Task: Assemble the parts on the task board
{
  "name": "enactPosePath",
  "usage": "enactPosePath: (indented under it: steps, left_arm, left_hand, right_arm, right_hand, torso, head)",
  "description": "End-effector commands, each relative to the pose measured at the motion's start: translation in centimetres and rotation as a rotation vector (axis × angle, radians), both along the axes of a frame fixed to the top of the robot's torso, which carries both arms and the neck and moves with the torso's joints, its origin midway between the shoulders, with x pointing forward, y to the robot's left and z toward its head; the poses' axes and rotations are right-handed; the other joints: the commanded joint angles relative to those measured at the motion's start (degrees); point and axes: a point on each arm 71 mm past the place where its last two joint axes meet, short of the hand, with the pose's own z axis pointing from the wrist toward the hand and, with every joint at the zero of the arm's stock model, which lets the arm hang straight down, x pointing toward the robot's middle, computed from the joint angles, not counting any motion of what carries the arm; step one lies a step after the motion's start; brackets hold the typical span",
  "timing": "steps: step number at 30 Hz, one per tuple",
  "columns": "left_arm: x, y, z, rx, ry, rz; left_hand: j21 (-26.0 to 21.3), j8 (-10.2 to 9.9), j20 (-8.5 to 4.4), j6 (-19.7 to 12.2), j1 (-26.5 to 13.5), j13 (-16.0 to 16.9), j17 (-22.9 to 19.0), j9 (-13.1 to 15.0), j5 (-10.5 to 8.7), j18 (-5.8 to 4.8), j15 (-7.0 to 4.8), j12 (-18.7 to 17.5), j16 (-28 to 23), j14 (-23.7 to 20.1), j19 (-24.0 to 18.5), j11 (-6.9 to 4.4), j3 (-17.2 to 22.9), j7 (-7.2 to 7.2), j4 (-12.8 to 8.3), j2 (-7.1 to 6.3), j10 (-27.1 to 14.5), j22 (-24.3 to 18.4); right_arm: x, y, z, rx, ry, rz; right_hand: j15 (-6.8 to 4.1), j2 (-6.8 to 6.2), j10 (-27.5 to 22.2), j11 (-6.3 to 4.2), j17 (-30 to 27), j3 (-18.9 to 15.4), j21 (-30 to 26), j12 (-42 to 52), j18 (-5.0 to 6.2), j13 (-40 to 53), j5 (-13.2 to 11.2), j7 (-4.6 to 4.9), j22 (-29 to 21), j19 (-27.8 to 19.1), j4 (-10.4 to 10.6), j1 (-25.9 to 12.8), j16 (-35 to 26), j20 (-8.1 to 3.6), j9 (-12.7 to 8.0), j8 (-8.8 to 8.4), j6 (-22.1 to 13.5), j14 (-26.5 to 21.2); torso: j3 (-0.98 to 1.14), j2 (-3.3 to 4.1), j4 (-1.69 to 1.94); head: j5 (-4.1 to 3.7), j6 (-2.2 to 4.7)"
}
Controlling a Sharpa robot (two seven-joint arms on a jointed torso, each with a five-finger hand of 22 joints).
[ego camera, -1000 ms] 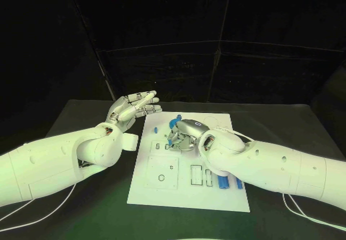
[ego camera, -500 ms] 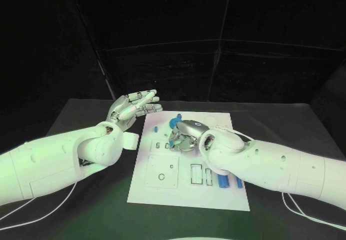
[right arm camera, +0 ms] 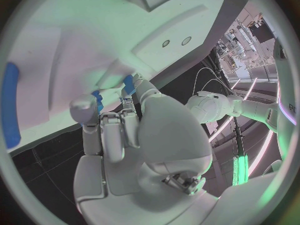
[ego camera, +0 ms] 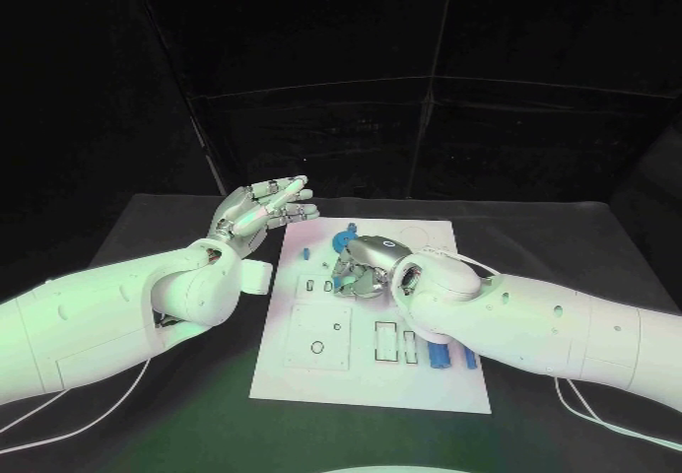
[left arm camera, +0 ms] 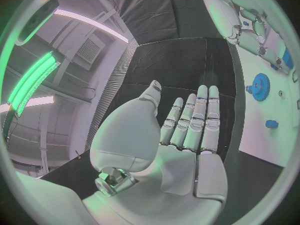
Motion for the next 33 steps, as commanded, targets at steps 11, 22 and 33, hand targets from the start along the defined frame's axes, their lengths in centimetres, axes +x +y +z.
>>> enactPosePath:
  steps: [11, 22, 33]
  left_arm:
    - [-0.01, -0.15, 0.15, -0.006, -0.006, -0.01]
    - [-0.03, -0.14, 0.17, -0.006, -0.007, -0.009]
    - [-0.03, -0.12, 0.17, -0.006, -0.006, -0.01]
  left_hand:
    - [-0.18, -0.2, -0.12, -0.44, -0.28, -0.06, -0.06, -0.05, -0.16, 0.64, -0.11, -0.25, -0.12, 0.4, 0.32, 0.17, 0.05, 3.76, -0.29, 0.5, 0.34, -0.06]
    - [-0.26, -0.33, -0.11, -0.63, -0.33, -0.06, -0.07, -0.07, -0.16, 0.63, -0.08, -0.37, -0.22, 0.41, 0.35, 0.24, -0.03, 3.84, -0.35, 0.52, 0.25, -0.12]
    - [-0.26, -0.33, -0.11, -0.63, -0.33, -0.06, -0.07, -0.07, -0.16, 0.63, -0.08, -0.37, -0.22, 0.41, 0.35, 0.24, -0.03, 3.84, -0.35, 0.52, 0.25, -0.12]
  right_arm:
    - [-0.22, 0.04, -0.76, -0.064, 0.032, 0.007]
    - [-0.12, -0.02, -0.58, -0.044, 0.007, -0.015]
    - [-0.16, 0.02, -0.39, -0.015, -0.014, -0.036]
  right_hand:
    - [-0.28, -0.78, -0.47, -0.01, 9.43, 0.12, -0.17, -0.3, -0.84, 3.99, -0.18, 0.25, -0.24, -0.15, -0.04, -1.46, -0.14, -0.13, -0.1, -0.34, -0.31, 4.97]
    - [0.27, -1.96, -1.11, 0.69, 9.3, 0.23, -0.34, -0.89, -0.84, 3.33, 0.87, 1.1, -0.49, -0.3, 0.12, -2.55, -0.21, 0.28, -0.54, -1.6, -2.51, 4.95]
    - [0.71, -3.31, -1.55, 1.13, 9.19, -0.32, -0.48, -1.22, -0.77, 2.89, 1.16, 1.49, -0.76, -0.42, 1.0, -4.33, -0.26, 0.75, -0.52, -1.93, -3.5, 4.92]
  torso:
    - [-0.01, 0.03, 0.06]
    - [0.01, 0.04, 0.03]
    - [0.02, 0.02, 0.01]
  head:
    - [-0.07, -0.15]
    - [0.0, -0.19]
    - [0.13, -0.16]
